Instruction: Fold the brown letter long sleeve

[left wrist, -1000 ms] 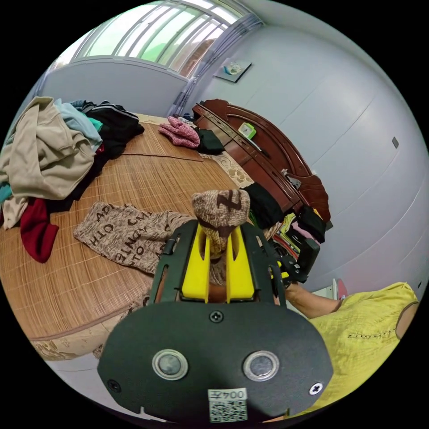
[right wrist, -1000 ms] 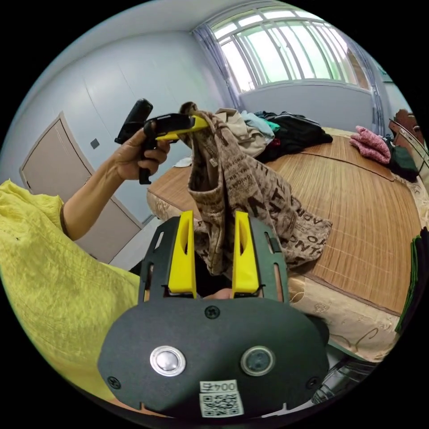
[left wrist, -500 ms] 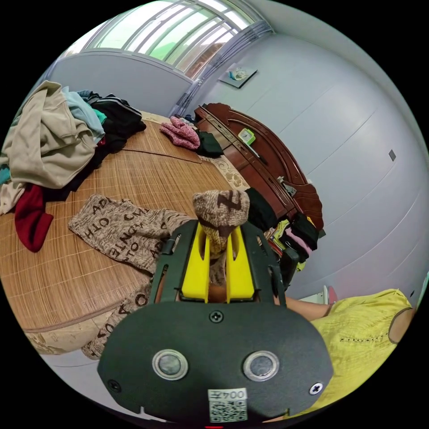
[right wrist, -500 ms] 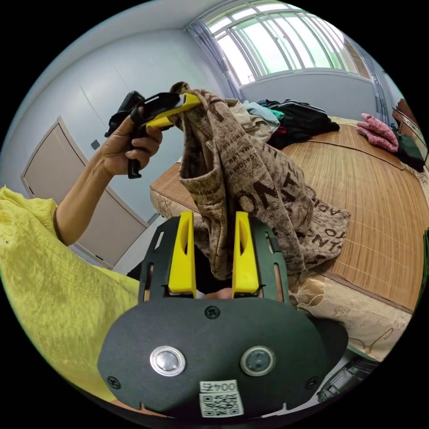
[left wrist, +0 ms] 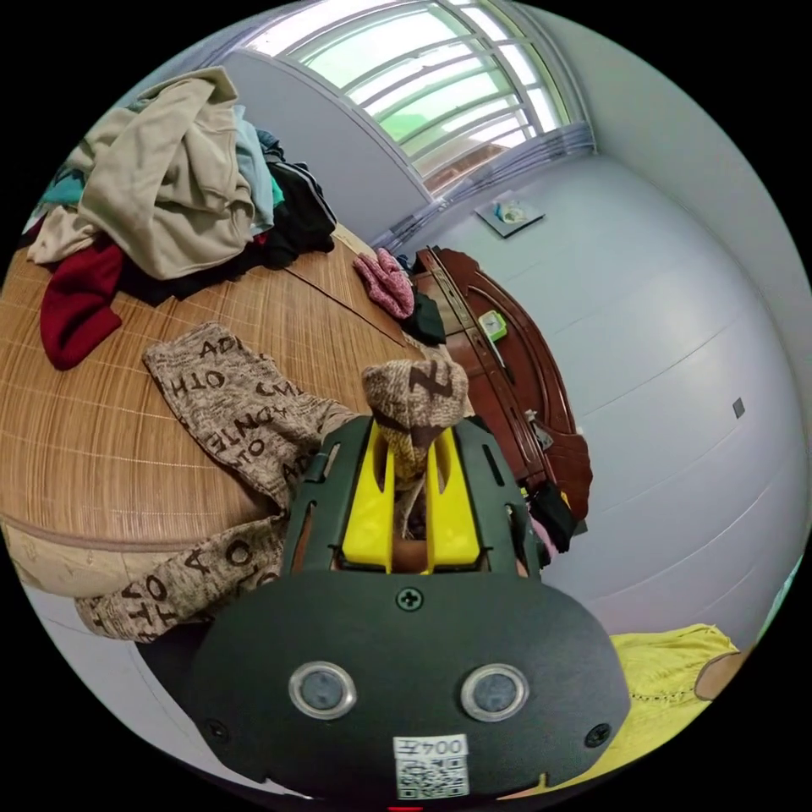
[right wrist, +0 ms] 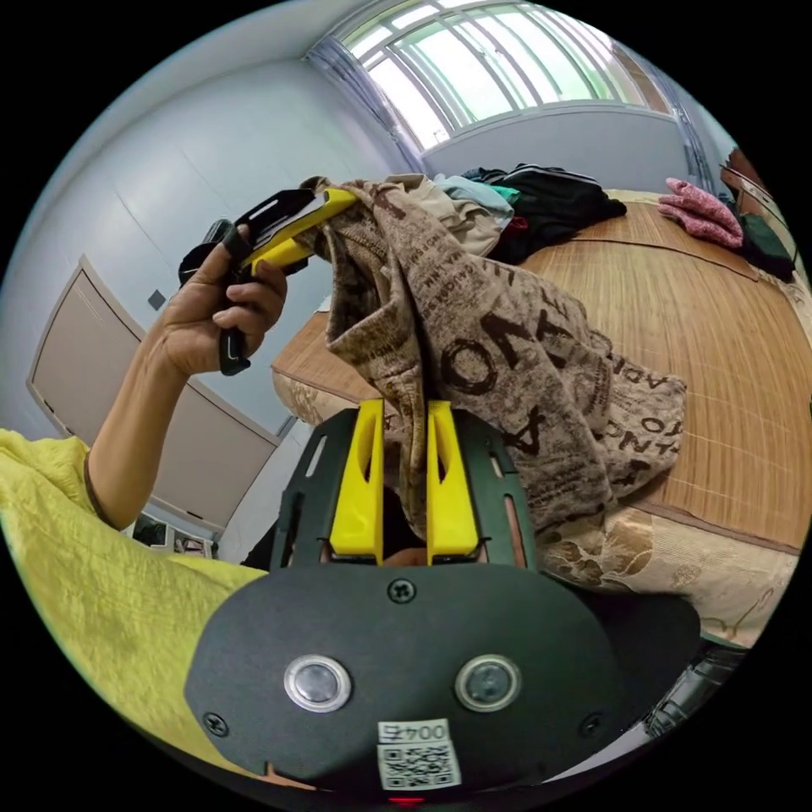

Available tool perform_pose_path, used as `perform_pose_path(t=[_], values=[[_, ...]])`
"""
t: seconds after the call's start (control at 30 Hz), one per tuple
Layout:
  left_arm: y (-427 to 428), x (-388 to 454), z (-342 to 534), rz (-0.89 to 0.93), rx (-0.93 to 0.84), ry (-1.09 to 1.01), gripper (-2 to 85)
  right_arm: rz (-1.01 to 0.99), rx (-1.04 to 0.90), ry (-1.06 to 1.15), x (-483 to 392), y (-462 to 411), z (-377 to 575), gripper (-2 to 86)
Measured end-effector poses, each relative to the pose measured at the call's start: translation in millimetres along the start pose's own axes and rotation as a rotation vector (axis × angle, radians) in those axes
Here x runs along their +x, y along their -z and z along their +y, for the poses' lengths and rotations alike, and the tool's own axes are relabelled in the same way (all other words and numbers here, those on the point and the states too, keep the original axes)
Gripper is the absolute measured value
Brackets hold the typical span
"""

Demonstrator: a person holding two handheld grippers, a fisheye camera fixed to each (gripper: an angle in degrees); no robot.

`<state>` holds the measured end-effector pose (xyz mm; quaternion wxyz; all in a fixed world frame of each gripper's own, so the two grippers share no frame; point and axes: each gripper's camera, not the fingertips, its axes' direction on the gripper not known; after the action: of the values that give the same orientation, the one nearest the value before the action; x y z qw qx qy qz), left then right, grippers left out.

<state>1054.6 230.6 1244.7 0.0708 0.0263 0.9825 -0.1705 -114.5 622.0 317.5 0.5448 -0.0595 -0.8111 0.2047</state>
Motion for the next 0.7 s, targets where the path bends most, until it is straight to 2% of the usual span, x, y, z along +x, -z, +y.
perform_pose_path(t=[0.13,0.2,0.3,0.47,0.6,0.7], values=[[3,1,12,-0.019,0.012,-0.007,5.0,-0.005,-0.062,0.016,-3,8,-11,1.2],[12,1,18,-0.040,0.056,-0.014,5.4,0.059,-0.017,0.003,-5,33,-23,0.3],[33,3,33,-0.006,0.176,-0.063,6.3,0.080,0.171,-0.028,-1,104,-54,-0.4],[35,41,67,0.103,0.261,-0.302,9.0,0.194,0.292,0.165,-37,208,-142,-0.6],[24,81,107,0.052,0.271,-0.532,11.6,0.234,0.323,0.294,-72,262,-191,-0.6],[15,94,140,-0.067,0.270,-0.664,12.6,0.219,0.399,0.315,-87,309,-219,-0.5]])
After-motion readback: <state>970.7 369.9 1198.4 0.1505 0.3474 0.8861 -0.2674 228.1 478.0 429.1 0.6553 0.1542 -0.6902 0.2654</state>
